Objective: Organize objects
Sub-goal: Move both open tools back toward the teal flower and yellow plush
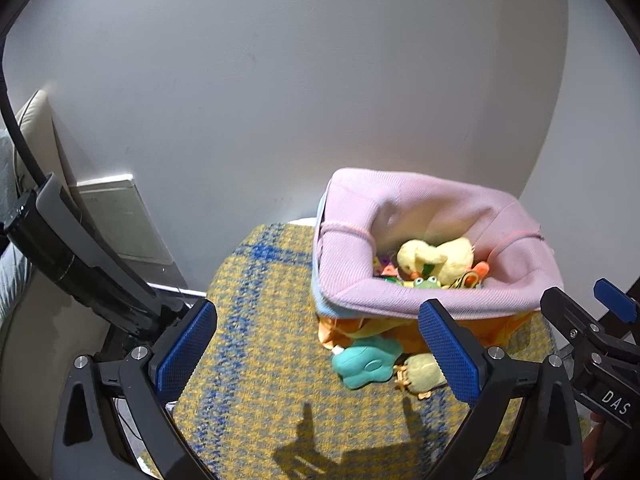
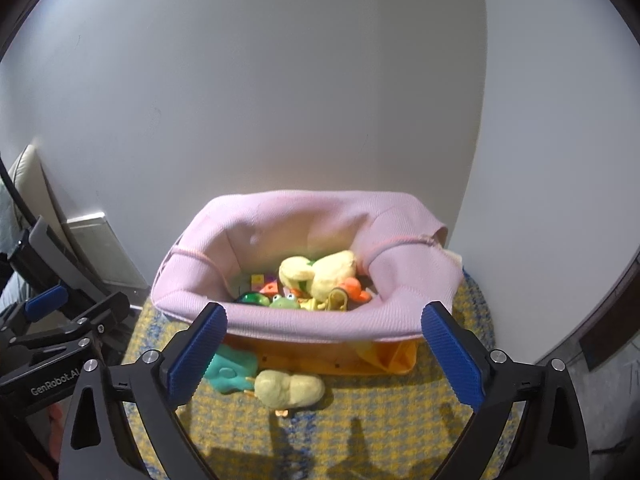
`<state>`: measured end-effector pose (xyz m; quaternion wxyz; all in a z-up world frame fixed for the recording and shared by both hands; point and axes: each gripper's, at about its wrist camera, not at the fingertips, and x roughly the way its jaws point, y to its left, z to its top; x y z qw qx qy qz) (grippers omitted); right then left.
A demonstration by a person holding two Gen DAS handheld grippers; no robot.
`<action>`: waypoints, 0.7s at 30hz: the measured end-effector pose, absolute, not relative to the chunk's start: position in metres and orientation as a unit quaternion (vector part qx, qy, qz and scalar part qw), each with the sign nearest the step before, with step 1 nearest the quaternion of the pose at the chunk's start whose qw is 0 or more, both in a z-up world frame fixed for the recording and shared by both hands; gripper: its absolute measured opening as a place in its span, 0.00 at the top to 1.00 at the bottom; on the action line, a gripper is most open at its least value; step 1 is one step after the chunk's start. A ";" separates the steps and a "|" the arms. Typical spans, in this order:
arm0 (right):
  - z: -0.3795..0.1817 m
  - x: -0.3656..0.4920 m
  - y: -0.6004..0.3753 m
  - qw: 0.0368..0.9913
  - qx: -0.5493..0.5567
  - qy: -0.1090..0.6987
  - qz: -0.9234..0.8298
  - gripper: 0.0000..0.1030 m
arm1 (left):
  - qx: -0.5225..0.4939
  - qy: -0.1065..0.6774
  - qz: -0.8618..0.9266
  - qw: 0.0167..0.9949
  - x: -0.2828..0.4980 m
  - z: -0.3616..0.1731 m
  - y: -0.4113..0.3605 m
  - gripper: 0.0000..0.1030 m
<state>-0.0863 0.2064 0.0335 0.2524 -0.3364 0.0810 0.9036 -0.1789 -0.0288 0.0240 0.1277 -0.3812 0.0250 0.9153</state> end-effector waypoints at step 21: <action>-0.028 -0.098 0.189 0.239 -0.372 0.080 0.894 0.03 | -0.392 0.025 0.911 0.122 -0.171 -0.041 -0.047 0.00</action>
